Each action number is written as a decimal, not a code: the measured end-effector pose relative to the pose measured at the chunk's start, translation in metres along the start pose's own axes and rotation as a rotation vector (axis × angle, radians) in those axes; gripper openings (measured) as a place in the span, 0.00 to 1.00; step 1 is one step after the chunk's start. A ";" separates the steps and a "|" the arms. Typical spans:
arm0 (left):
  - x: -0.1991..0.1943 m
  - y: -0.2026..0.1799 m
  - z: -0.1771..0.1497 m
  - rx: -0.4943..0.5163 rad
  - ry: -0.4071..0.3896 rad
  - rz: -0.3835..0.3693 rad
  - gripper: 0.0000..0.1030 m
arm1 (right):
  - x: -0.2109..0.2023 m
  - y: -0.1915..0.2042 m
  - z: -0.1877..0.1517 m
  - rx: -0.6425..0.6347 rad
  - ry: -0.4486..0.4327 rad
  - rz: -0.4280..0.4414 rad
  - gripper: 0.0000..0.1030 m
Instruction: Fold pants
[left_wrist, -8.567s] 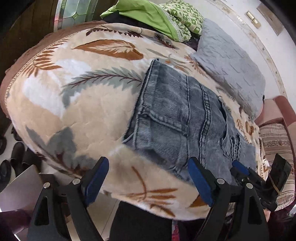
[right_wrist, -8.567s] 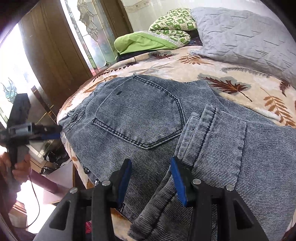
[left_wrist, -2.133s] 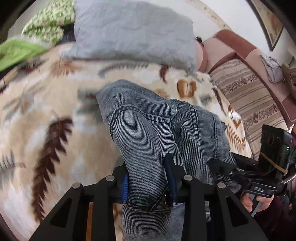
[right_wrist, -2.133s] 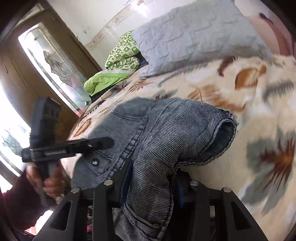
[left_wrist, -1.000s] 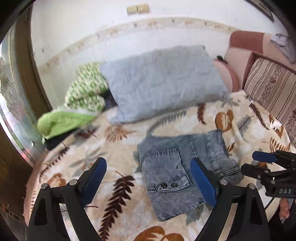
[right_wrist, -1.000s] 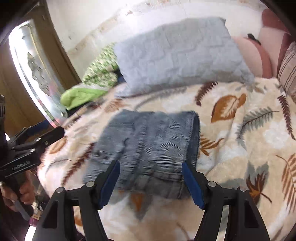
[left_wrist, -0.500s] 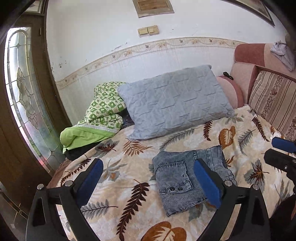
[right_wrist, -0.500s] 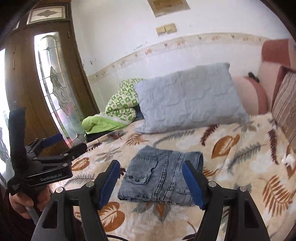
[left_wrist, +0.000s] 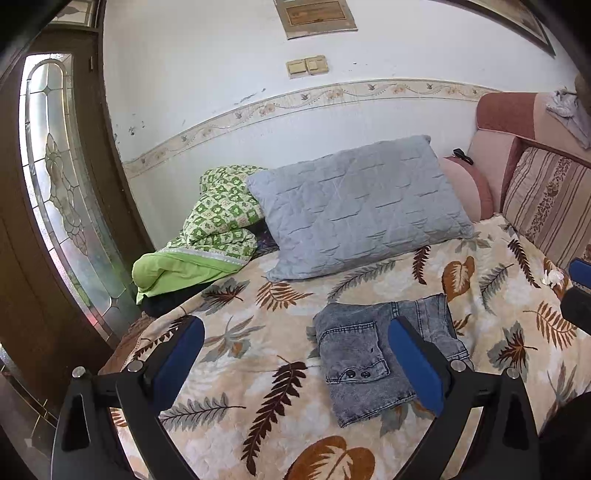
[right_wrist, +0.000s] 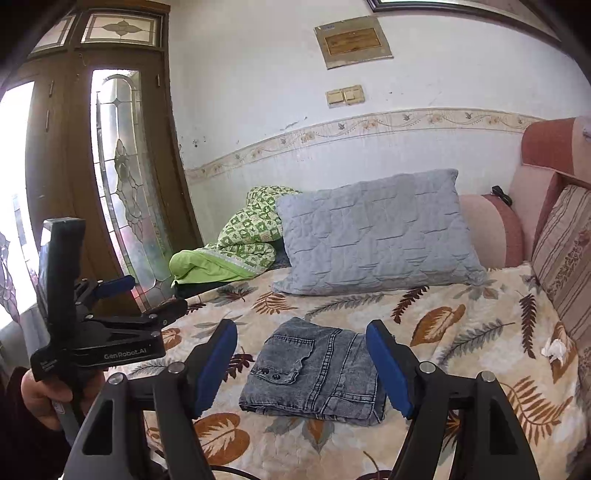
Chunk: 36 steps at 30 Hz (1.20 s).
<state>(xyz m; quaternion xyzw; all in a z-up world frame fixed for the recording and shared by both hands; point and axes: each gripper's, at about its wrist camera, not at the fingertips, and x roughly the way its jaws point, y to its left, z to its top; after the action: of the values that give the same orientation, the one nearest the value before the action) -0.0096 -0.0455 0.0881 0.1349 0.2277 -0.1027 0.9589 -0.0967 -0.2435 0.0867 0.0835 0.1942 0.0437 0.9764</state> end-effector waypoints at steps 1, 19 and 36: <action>0.000 0.001 0.000 -0.003 0.001 0.010 0.97 | 0.001 0.001 0.000 -0.005 -0.001 0.000 0.73; -0.006 0.014 0.006 -0.021 -0.029 0.082 1.00 | 0.009 0.017 -0.004 -0.065 0.012 0.016 0.73; -0.008 0.021 0.007 -0.066 -0.043 0.090 1.00 | 0.015 0.016 -0.009 -0.060 0.027 0.012 0.73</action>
<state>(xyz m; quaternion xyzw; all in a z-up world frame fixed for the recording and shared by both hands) -0.0086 -0.0268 0.1019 0.1113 0.2040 -0.0546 0.9711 -0.0874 -0.2244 0.0756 0.0547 0.2056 0.0566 0.9755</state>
